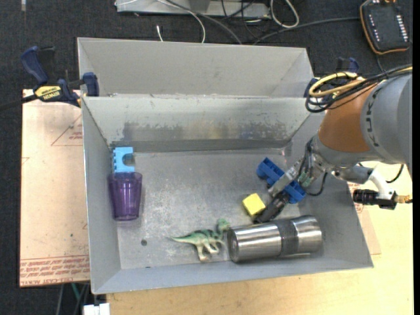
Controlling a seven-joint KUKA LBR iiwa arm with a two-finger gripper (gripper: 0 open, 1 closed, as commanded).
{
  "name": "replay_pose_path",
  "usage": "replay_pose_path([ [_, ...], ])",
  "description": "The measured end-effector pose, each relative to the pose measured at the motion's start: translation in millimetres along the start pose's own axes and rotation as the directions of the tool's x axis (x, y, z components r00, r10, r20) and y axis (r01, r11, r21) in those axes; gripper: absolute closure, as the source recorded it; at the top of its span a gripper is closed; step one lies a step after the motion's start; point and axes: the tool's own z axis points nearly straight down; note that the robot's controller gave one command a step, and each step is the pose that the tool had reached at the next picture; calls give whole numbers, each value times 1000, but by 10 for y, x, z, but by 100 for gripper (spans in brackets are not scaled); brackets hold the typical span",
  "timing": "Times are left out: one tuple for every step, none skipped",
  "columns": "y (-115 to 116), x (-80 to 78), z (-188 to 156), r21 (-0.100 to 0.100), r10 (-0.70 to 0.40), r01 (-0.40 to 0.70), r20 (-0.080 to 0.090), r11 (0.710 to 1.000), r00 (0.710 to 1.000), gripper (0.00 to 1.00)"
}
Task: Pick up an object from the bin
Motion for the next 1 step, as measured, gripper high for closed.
replay_pose_path([
  [0, 1, -2, 0, 0, 0, 0, 1000, 1000, 100],
])
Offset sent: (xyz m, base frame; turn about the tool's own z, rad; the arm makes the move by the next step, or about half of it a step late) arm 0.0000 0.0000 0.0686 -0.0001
